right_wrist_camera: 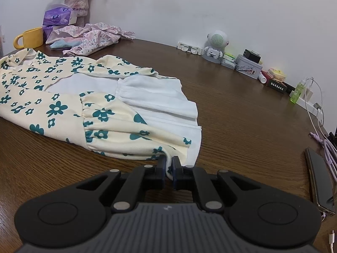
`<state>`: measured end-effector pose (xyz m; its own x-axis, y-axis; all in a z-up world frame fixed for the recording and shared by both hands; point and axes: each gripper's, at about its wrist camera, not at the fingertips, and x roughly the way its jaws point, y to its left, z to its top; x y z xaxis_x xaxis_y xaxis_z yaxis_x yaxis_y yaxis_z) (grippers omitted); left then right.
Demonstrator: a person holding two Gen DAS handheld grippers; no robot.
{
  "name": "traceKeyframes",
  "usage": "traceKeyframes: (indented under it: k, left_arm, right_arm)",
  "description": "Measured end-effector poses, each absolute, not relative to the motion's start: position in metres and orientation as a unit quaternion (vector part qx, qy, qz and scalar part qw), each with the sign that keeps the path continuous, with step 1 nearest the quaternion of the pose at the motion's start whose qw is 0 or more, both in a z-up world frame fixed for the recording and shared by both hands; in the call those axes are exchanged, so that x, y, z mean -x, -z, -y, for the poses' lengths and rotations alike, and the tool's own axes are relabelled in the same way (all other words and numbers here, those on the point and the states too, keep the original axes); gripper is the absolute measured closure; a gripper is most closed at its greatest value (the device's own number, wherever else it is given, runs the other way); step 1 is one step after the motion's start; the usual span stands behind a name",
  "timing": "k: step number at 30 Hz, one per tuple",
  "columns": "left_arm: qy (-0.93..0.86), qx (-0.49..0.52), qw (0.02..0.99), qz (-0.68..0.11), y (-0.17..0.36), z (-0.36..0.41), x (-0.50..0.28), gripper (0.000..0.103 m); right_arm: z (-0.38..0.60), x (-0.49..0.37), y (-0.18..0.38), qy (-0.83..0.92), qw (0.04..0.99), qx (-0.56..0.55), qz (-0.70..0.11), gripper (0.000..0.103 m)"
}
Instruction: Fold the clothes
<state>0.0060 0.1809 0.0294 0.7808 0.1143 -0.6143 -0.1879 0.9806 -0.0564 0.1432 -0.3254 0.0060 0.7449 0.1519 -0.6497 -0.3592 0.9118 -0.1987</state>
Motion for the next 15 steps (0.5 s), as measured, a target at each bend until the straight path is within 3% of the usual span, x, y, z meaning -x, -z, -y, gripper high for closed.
traceKeyframes:
  k: [2,15]
  left_arm:
    - [-0.075,0.063,0.941,-0.323,-0.0285,-0.1810,-0.0063,0.068]
    - [-0.093,0.097,0.936,-0.324,-0.0248,-0.1894,-0.0050,0.067]
  right_arm:
    - [0.3238,-0.1431,-0.0058,-0.137,0.920,0.162,-0.329,0.096]
    - [0.3256,-0.1419,-0.0050,-0.137,0.921,0.174,-0.322,0.097]
